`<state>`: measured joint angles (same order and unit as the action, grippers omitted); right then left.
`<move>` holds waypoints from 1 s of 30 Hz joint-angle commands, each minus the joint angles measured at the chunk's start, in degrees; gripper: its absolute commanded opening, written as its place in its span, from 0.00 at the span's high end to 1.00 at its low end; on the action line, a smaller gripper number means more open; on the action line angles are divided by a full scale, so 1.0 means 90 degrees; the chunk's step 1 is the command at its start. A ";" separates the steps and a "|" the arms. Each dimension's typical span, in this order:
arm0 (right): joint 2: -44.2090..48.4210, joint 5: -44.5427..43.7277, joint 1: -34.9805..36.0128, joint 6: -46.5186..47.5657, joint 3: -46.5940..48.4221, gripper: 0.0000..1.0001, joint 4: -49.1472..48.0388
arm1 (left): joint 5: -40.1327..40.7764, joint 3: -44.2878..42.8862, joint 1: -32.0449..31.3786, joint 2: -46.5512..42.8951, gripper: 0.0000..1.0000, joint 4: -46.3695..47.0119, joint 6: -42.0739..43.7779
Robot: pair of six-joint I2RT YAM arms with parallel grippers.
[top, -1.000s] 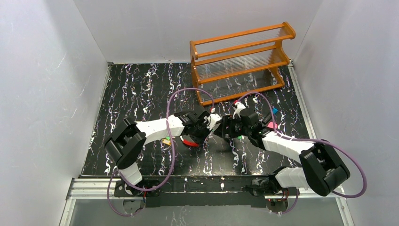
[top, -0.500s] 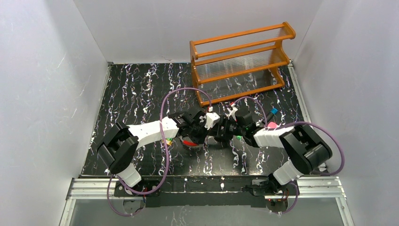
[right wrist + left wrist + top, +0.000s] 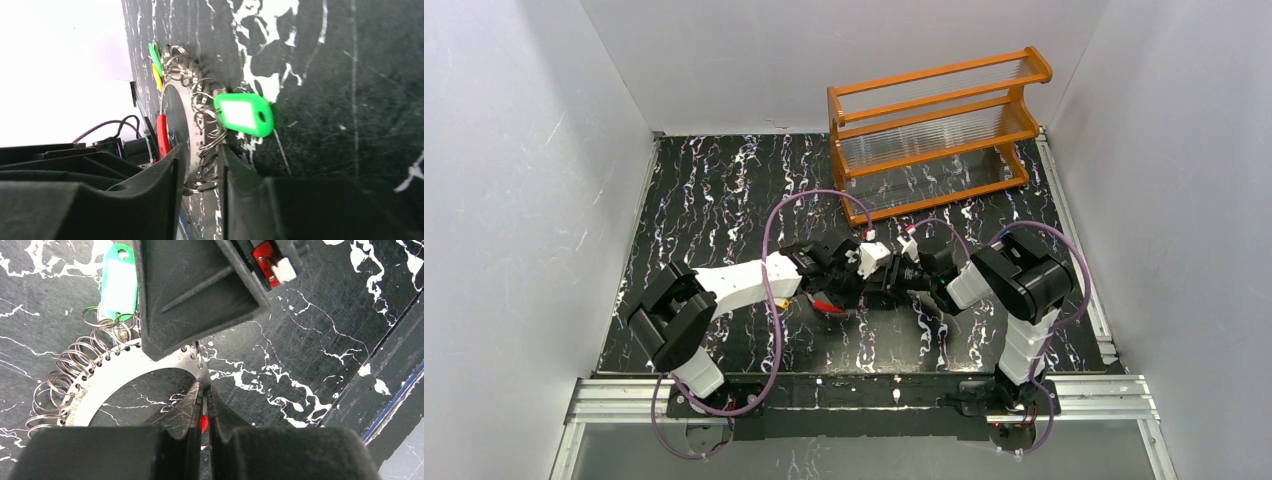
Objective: Remove the keys from the keyring
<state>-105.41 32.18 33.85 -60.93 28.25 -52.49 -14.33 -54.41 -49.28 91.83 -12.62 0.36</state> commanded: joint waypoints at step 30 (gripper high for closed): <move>0.3433 -0.2054 -0.0011 -0.0076 -0.1072 0.99 0.0526 | 0.3320 0.2330 -0.0121 -0.4164 0.38 0.2008 -0.6854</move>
<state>-79.42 19.05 33.76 -63.57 19.49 -51.29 15.64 -35.99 -49.47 54.61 -3.53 -51.90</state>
